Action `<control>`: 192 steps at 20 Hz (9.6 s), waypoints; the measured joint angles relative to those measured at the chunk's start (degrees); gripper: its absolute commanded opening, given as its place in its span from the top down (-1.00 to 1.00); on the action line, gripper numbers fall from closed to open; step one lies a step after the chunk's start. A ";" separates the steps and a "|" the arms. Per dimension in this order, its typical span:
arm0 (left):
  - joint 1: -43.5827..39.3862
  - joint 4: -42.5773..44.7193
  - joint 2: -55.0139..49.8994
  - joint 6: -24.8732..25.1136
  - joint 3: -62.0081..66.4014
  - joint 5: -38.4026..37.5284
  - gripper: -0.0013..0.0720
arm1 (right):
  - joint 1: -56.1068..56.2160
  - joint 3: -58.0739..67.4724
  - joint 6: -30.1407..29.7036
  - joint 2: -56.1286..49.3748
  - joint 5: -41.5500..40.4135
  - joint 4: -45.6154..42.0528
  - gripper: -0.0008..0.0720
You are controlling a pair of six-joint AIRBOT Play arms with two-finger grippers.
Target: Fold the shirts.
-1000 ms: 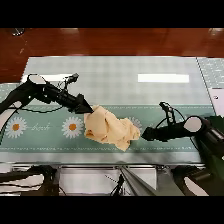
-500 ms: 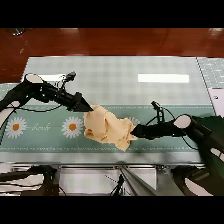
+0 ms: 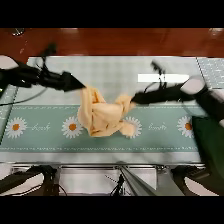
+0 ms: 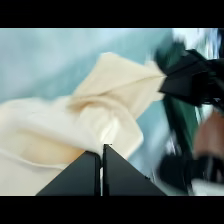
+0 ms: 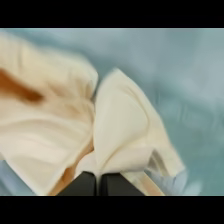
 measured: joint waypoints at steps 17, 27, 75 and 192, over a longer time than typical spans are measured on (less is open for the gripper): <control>18.08 23.43 35.17 -6.99 35.23 14.71 0.92 | -6.56 62.82 8.15 20.76 18.78 -32.22 0.91; 19.19 36.98 50.38 -16.96 9.35 4.04 0.92 | -6.58 39.01 11.76 26.32 30.93 -36.70 0.92; 5.66 9.05 -22.01 0.09 -11.47 -9.35 0.92 | -26.73 -17.44 6.38 -3.37 8.90 -20.70 -0.72; 22.60 12.28 6.21 -2.64 -44.87 11.30 0.92 | -46.25 -37.81 3.02 9.40 5.92 -7.48 -0.75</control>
